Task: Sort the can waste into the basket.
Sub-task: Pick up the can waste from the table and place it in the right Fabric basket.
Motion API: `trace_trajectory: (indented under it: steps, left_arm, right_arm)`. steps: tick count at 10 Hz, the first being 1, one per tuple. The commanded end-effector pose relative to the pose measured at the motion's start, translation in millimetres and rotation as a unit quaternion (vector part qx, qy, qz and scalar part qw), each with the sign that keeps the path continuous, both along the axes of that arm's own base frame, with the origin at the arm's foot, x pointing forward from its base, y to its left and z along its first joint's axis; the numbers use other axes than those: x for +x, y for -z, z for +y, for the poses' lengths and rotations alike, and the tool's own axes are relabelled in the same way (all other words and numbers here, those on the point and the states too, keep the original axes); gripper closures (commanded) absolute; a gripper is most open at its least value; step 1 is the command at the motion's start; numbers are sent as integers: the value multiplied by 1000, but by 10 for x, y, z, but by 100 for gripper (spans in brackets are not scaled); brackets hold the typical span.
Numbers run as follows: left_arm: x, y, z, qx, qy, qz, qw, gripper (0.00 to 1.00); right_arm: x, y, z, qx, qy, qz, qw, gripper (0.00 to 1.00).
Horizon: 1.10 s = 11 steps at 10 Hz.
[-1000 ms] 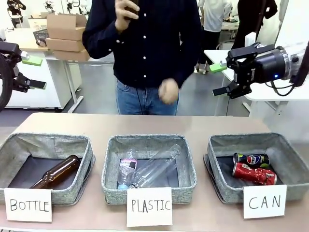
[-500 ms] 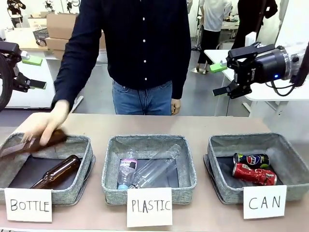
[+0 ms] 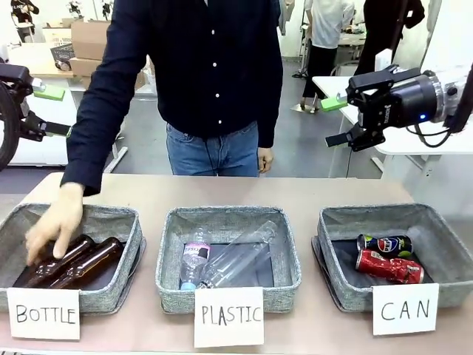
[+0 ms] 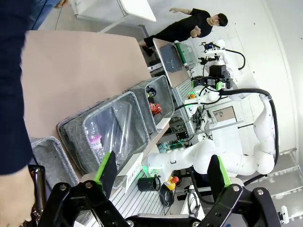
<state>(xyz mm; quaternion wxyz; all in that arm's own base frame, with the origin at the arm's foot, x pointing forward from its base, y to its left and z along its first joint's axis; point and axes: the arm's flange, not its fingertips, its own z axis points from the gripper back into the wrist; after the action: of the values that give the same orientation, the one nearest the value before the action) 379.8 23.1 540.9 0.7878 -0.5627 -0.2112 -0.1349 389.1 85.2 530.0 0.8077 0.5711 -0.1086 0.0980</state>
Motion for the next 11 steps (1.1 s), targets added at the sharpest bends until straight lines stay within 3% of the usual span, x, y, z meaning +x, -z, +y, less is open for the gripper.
trace_trajectory:
  steps: [1,11]
  left_arm:
    - [-24,-20,10,4,1,4,1000,0]
    - [-24,-20,10,4,1,4,1000,0]
  right_arm:
    - [-32,9,18,2,-1,0,1000,0]
    - [-32,9,18,2,-1,0,1000,0]
